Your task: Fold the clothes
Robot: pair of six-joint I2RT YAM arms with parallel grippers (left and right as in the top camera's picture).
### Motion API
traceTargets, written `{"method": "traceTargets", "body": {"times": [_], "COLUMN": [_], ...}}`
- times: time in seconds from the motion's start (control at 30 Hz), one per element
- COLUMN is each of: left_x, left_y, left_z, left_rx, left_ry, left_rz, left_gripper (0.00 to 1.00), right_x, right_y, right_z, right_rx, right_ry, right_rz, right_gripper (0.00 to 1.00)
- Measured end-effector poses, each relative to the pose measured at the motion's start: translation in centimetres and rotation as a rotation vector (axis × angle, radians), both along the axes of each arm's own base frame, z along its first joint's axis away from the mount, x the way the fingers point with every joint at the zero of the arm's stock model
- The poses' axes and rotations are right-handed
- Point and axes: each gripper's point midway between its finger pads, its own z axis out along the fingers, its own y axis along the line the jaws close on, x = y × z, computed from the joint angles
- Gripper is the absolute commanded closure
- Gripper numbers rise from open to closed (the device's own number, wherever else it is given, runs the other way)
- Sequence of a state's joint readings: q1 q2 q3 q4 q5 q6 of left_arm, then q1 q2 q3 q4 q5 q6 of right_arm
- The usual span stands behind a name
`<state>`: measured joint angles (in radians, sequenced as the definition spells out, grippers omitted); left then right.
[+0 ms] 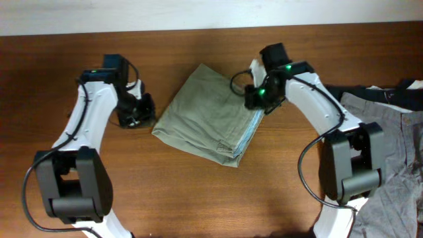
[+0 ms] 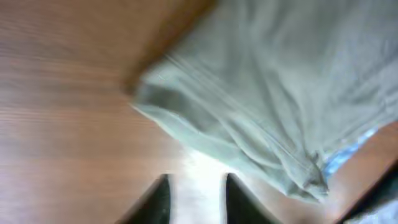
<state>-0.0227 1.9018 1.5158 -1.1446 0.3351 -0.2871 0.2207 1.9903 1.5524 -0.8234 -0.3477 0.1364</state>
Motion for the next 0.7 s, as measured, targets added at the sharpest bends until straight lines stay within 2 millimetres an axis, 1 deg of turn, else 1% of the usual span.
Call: {"method": "traceTargets", "body": {"times": [0.07, 0.1, 0.13, 0.17, 0.2, 0.23, 0.27, 0.3, 0.33, 0.37, 0.43, 0.5, 0.57, 0.67, 0.7], "left_x": [-1.0, -1.4, -2.1, -2.9, -3.8, -4.8, -5.0, -5.0, -5.3, -5.4, -5.8, -5.2, -4.5, -4.5, -4.5], "left_y": [-2.2, -3.3, -4.4, -5.0, -5.3, -5.1, -5.2, -5.5, -6.2, -6.6, -7.6, -9.0, -10.1, -11.5, -12.0], "left_z": [-0.1, -0.2, -0.6, -1.0, -1.7, -2.5, -2.8, -3.1, -3.8, -4.4, -6.0, -7.4, -7.2, -7.1, -7.0], "left_rx": [-0.012, -0.016, -0.021, -0.022, -0.021, -0.015, -0.020, -0.040, -0.088, -0.116, -0.187, -0.302, -0.394, -0.483, -0.499], "left_ry": [0.023, 0.033, 0.053, 0.080, 0.121, 0.169, 0.179, 0.183, 0.196, 0.196, 0.206, 0.168, 0.122, 0.110, 0.108], "left_rz": [-0.054, -0.074, -0.087, -0.087, -0.065, -0.020, -0.004, 0.016, 0.037, 0.051, 0.103, 0.158, 0.189, 0.224, 0.224], "left_gripper": [0.45, 0.28, 0.21, 0.19, 0.17, 0.18, 0.17, 0.17, 0.14, 0.13, 0.13, 0.13, 0.13, 0.14, 0.17], "right_x": [2.3, 3.1, 3.5, 3.6, 3.4, 2.9, 2.5, 1.6, 1.3, 0.7, 0.3, 0.2, 0.1, 0.1, 0.0], "right_y": [-0.9, -1.4, -1.5, -1.5, -1.5, -1.6, -1.7, -2.2, -2.5, -3.0, -3.6, -3.8, -3.9, -4.0, -4.0], "right_z": [0.6, 0.8, 0.8, 0.5, -0.8, -2.2, -3.0, -4.5, -4.9, -5.3, -5.6, -5.6, -5.7, -5.7, -5.7], "right_rx": [0.006, 0.008, 0.009, 0.010, 0.006, -0.002, -0.008, -0.033, -0.049, -0.071, -0.098, -0.109, -0.110, -0.113, -0.114], "right_ry": [-0.088, -0.114, -0.127, -0.125, -0.089, -0.044, -0.009, 0.057, 0.085, 0.123, 0.151, 0.159, 0.166, 0.171, 0.171], "right_rz": [-0.024, -0.037, -0.042, -0.046, -0.052, -0.059, -0.071, -0.105, -0.131, -0.169, -0.217, -0.241, -0.251, -0.258, -0.259], "right_gripper": [0.89, 0.89, 0.90, 0.93, 0.94, 0.94, 0.93, 0.93, 0.93, 0.93, 0.93, 0.93, 0.93, 0.93, 0.93]}}
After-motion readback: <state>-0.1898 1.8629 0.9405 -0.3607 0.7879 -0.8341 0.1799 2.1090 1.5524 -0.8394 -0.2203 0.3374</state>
